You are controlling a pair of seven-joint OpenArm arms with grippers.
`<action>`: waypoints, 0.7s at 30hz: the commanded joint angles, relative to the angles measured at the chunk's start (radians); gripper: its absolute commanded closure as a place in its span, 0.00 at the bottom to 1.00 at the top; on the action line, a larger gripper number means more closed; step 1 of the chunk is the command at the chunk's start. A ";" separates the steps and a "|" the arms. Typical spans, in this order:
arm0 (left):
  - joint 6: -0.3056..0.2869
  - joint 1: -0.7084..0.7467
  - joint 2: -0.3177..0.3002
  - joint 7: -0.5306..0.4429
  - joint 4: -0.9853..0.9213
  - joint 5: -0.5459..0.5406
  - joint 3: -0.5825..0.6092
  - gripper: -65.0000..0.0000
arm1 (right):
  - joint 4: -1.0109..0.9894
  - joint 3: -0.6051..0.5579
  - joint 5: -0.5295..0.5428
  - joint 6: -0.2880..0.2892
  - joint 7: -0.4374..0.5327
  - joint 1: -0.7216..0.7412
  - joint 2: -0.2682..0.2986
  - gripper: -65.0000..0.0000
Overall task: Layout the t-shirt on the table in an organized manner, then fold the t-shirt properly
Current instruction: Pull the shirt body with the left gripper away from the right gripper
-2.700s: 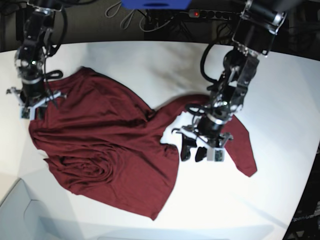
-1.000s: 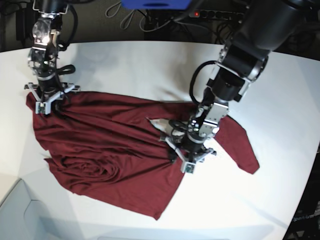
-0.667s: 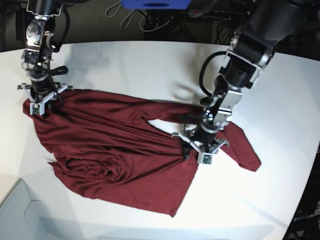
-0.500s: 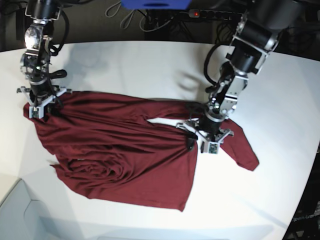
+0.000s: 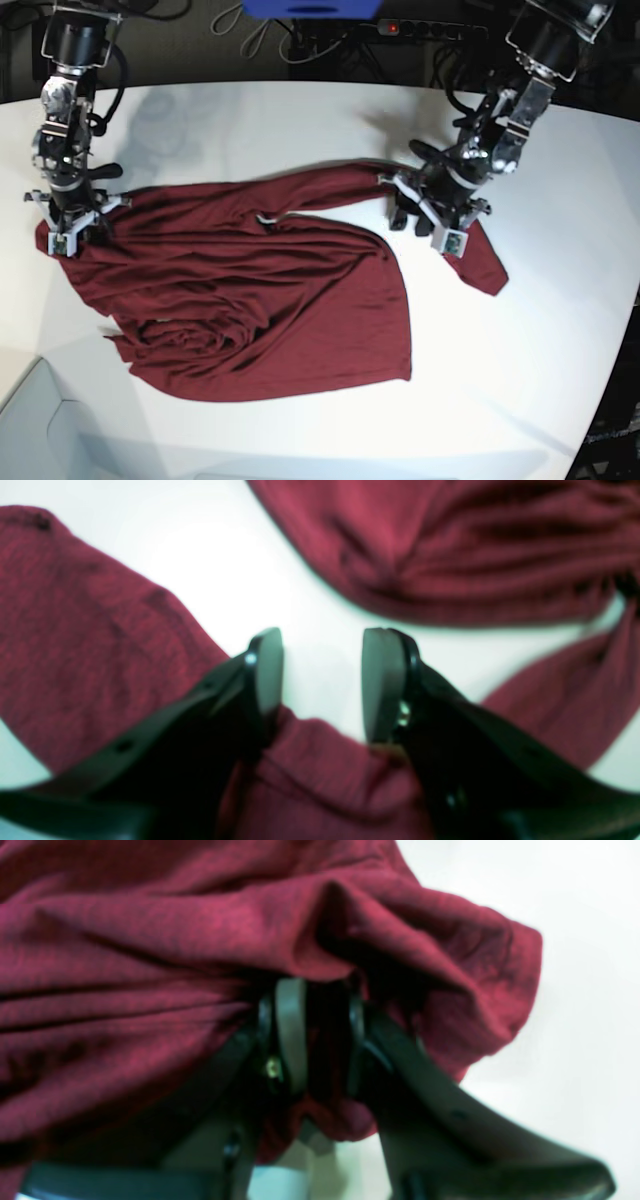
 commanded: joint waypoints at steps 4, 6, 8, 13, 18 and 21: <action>0.014 0.088 -0.010 0.086 0.110 -0.007 -0.095 0.61 | 0.005 0.005 -0.011 -0.009 -0.024 0.019 0.045 0.84; 0.012 0.107 -0.002 0.086 0.162 -0.005 -0.164 0.61 | 0.011 0.005 -0.011 -0.009 -0.024 0.019 0.048 0.84; 0.012 0.099 0.015 0.084 0.184 -0.005 -0.215 0.61 | 0.020 0.005 -0.011 -0.009 -0.024 0.019 0.053 0.84; 0.012 -0.039 0.107 0.086 0.178 -0.002 -0.289 0.61 | 0.160 0.028 -0.006 -0.009 -0.024 -0.037 0.045 0.84; 0.012 -0.243 0.208 0.086 0.020 -0.001 -0.272 0.61 | 0.336 0.071 -0.006 -0.009 -0.029 -0.087 -0.026 0.84; 0.012 -0.377 0.260 0.083 -0.155 0.062 -0.214 0.61 | 0.433 0.076 -0.009 -0.009 -0.033 -0.142 -0.067 0.84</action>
